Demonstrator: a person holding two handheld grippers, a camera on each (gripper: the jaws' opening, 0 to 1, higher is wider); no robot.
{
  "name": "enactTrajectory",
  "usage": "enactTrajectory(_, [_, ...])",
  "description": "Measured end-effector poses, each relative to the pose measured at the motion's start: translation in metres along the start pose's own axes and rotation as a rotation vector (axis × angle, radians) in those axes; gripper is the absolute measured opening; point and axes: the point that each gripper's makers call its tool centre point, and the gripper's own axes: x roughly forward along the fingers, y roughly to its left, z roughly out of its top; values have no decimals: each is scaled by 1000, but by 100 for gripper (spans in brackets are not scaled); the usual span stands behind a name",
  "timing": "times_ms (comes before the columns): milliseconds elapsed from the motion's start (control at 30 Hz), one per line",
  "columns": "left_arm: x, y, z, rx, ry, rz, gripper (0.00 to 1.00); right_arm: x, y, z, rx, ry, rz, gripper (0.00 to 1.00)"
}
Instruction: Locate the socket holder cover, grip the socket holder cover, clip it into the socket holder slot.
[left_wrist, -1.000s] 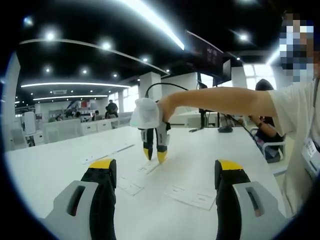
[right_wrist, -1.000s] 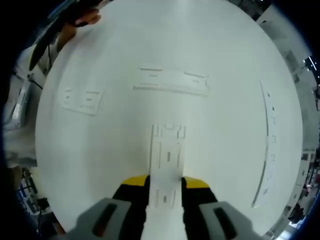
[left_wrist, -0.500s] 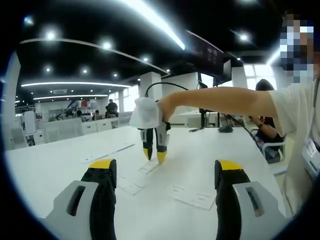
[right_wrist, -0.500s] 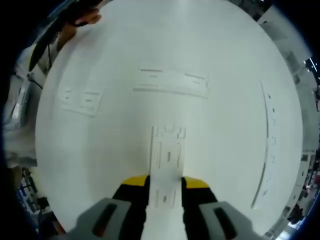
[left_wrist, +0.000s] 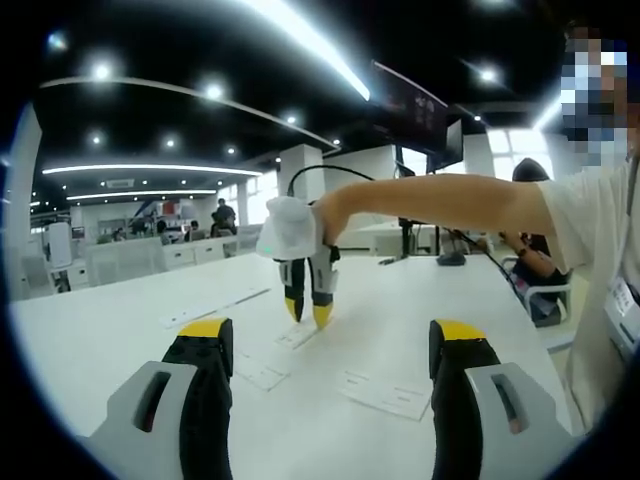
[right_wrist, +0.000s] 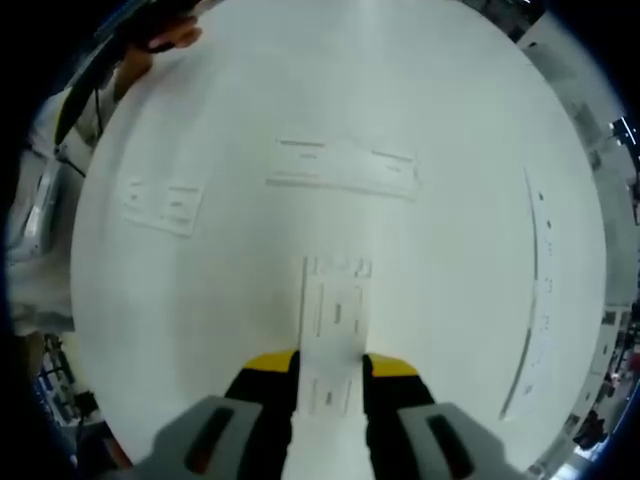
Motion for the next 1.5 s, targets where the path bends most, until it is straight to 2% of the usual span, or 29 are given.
enactTrajectory(1067, [0, -2, -1, 3, 3, -5, 79, 0, -1, 9, -18, 0, -2, 27])
enactTrajectory(1500, [0, 0, -1, 5, 6, -5, 79, 0, -6, 18, -23, -24, -5, 27])
